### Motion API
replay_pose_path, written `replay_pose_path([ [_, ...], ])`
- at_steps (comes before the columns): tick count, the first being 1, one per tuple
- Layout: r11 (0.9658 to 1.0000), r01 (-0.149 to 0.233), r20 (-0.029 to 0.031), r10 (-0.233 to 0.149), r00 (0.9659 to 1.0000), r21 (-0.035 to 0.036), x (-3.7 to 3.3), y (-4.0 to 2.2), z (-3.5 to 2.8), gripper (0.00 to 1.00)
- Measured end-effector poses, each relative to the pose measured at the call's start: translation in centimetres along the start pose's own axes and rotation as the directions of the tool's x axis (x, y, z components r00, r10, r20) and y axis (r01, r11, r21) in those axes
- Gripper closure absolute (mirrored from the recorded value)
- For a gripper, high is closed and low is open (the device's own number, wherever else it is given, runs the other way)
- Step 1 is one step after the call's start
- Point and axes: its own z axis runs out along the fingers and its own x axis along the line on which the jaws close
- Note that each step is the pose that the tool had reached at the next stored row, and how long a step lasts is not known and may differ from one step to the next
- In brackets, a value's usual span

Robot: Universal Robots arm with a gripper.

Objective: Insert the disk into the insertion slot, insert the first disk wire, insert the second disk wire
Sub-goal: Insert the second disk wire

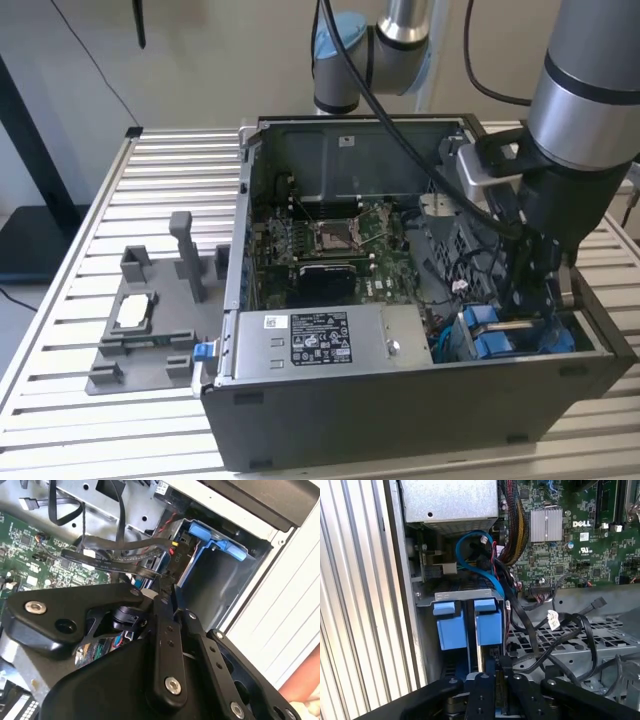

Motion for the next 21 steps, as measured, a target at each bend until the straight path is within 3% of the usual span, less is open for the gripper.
replay_pose_path([
  [2, 1.0, -0.001, 0.0092, 0.001, 1.0, 0.0005, -0.01, -0.01, -0.07, 0.84],
  [4, 1.0, -0.002, 0.0146, 0.002, 0.9999, 0.0003, -0.02, -0.03, -0.17, 0.84],
  [21, 1.0, 0.002, 0.0196, -0.002, 0.9998, 0.0006, 0.25, -0.16, 0.18, 0.84],
])
